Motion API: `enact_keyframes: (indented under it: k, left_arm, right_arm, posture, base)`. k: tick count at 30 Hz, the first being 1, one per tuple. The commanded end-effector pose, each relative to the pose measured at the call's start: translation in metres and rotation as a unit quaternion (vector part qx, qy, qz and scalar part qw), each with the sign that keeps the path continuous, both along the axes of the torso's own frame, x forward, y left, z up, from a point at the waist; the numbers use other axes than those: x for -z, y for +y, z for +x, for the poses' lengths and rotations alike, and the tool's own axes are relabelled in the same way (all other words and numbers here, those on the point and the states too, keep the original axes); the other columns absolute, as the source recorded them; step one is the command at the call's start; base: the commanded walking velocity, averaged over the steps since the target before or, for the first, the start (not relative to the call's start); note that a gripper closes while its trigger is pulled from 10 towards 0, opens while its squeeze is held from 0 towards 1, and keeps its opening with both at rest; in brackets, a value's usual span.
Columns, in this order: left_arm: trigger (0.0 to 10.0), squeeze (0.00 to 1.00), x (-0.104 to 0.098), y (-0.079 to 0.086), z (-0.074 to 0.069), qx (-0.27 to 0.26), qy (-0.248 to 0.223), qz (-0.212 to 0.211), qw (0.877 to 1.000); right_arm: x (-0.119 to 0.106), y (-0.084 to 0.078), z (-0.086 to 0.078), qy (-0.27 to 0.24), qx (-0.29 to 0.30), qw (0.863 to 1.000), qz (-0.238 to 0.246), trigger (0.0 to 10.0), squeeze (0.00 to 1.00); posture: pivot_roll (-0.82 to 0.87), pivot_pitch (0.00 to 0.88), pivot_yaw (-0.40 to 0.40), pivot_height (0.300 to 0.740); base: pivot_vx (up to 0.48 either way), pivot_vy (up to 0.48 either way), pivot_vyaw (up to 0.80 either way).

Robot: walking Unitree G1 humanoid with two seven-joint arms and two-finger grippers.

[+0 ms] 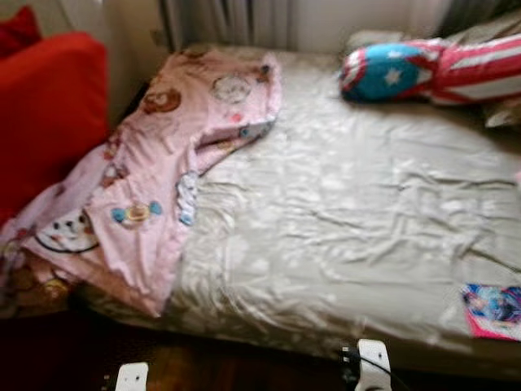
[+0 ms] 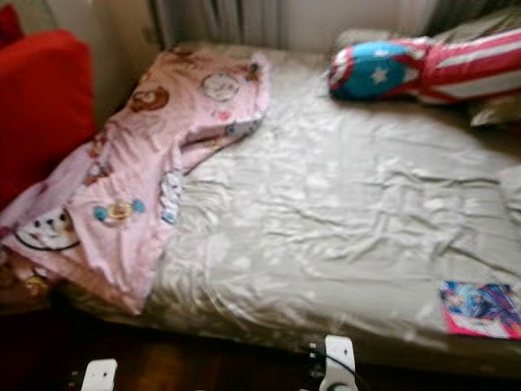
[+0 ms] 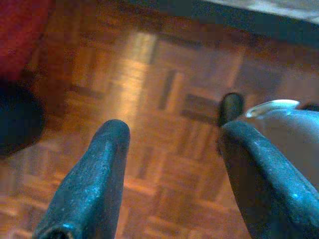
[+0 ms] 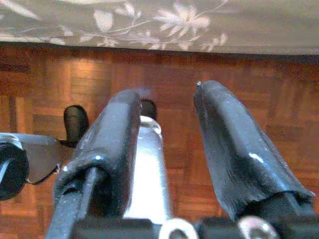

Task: Clean up the room

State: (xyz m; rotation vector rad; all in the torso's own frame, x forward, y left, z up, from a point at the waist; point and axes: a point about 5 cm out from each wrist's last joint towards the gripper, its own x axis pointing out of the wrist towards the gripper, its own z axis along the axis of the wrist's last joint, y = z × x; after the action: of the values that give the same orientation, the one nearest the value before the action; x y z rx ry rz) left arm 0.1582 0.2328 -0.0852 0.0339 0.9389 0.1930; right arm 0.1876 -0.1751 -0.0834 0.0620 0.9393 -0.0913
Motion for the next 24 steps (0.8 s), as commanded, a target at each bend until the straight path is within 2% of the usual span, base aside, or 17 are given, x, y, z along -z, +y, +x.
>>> enact_keyframes:
  k: [1,24]
  left_arm:
    - [10.0,0.00,0.0043,0.0003,-0.0096,-0.002,0.021,-0.002,1.000]
    - [10.0,0.00,0.0036,-0.0010,-0.0068,-0.005,0.017,-0.005,1.000]
  right_arm:
    - [0.0062,-0.0007,-0.0128,0.022,0.002,1.000,-0.001,10.0,0.00]
    - [0.0039,0.0001,-0.0076,0.015,-0.006,1.000,-0.001,10.0,0.00]
  posture:
    - [0.01,0.175,-0.006,0.740]
    - [0.02,0.143,-0.017,0.740]
  base:
    - [0.000,0.382,0.00]
    - [0.000,0.379,0.00]
